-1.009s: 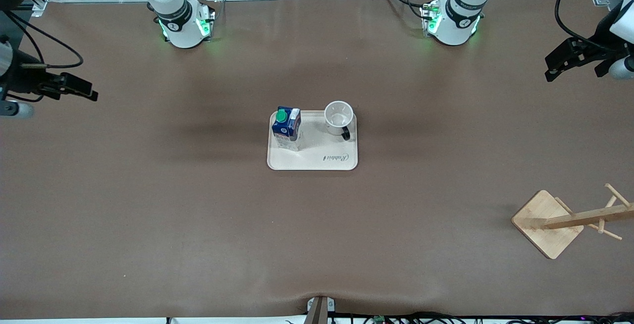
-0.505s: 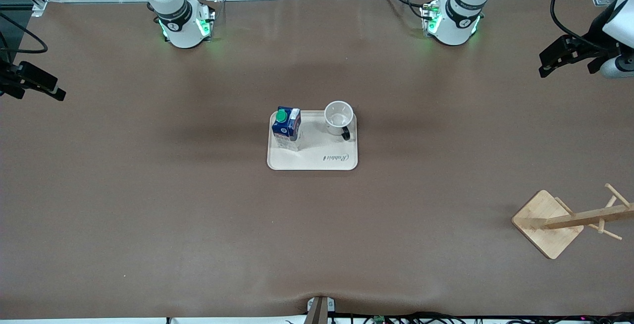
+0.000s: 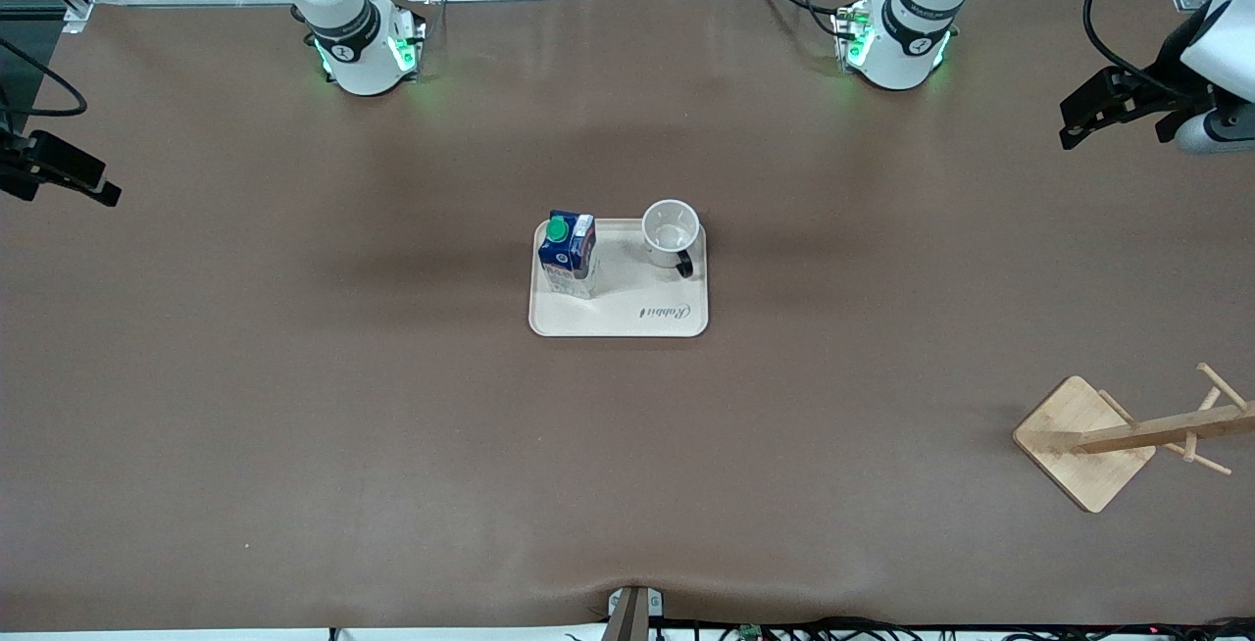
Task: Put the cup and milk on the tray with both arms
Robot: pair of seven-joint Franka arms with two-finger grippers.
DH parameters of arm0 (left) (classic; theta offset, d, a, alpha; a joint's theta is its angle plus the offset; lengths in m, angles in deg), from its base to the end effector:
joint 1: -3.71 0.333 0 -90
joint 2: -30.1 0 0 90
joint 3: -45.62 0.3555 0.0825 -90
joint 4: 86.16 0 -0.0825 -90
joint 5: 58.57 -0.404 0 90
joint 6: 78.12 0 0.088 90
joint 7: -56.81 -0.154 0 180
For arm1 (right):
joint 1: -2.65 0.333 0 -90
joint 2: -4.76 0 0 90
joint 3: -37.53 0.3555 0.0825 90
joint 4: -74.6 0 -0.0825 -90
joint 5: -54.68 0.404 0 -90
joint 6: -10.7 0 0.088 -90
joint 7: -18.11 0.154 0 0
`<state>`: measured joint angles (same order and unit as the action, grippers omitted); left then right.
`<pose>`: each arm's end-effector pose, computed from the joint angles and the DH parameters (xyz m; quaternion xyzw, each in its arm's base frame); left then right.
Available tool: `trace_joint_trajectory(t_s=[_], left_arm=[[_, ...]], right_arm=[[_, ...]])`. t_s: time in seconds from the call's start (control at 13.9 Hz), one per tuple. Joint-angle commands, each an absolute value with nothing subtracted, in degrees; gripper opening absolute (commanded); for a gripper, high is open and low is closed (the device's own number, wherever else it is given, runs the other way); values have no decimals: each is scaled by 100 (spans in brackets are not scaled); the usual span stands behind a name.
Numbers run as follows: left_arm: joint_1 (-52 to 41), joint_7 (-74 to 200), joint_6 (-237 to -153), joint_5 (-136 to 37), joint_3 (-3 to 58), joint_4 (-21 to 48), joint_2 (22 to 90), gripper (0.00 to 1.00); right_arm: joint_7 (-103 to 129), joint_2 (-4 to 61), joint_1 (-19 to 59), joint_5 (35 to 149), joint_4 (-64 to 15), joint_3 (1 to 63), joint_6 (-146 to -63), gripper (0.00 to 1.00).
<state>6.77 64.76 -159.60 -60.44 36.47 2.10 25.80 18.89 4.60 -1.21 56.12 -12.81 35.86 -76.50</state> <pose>0.5274 -0.0545 0.6602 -0.9993 -0.0186 0.0192 0.0247 0.5667 -0.0509 0.6365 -0.9984 0.0544 -0.0001 0.0126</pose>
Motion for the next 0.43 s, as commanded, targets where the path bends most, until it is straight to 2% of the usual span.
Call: trace_joint_trajectory(t_s=[0.0,0.36], left_arm=[[670,6410,-15828,-5963,3648,59,2667,100],[670,6410,-15828,-5963,3648,59,2667,100]], right_arm=[[1899,520,-122,5397,-1127,3665,-7578,100],[1907,520,-122,5424,-1135,3665,-7569,100]])
